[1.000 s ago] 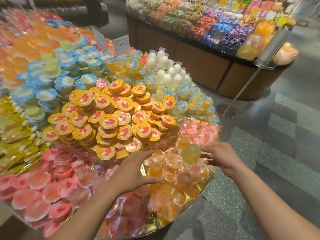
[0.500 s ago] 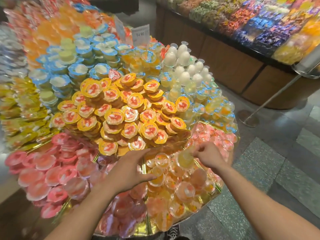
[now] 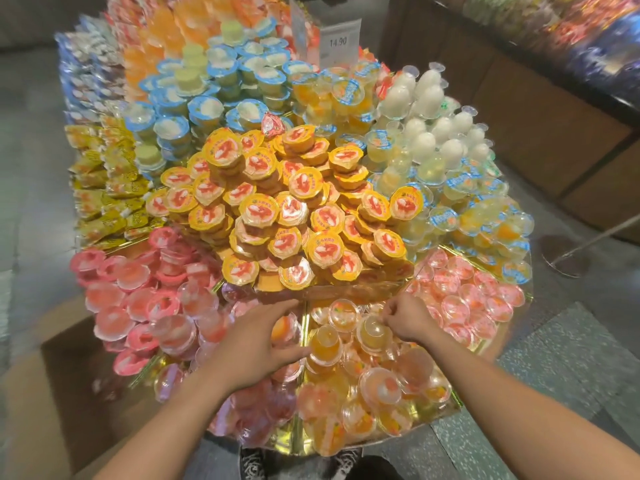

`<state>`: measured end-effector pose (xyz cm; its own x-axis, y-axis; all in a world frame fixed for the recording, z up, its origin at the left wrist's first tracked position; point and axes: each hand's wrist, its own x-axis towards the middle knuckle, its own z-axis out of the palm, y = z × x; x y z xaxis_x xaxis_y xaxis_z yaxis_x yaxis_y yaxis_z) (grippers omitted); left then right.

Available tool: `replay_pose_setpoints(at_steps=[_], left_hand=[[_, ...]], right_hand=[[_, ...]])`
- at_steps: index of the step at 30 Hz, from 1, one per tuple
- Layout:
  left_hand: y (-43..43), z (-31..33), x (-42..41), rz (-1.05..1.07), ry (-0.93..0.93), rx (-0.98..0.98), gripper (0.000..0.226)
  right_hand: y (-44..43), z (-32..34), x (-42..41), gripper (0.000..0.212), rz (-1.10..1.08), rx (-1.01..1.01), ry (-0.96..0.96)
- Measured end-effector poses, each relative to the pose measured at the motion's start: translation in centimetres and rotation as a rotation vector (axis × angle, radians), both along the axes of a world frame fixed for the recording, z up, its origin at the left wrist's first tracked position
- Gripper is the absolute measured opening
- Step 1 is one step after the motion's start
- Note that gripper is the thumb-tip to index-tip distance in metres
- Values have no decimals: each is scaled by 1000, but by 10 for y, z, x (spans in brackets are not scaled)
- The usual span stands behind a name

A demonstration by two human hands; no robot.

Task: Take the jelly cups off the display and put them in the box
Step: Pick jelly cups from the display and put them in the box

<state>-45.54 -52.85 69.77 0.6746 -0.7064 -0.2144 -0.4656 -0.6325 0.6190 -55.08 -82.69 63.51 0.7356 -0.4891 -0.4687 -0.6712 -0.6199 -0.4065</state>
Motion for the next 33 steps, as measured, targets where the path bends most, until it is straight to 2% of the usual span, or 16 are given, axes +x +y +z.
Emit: replay_pose_setpoints(at_steps=[16,20,22,26,28,33], left_hand=[[-5,4,6,-80,-7,22,85],[-3,-1,16,-109,-67,16,84],[-2,-3,22,-144,-105,15,85],[-2,2,31,-209,-177,35,104],[-1,8,34,-236,-210,82,115],[20,23,42,-311,-255,146,125]], right_hand=[[2,6,-3,22,-7,-75,88],[8,19,-5,45,-15,-139,65],[13,30,-6,47,-5,-199,46],[39,65,-8,45,76,-224,-77],[58,82,-11,53,149,-238,-144],[107,109,-18,78,238,-308,-91]])
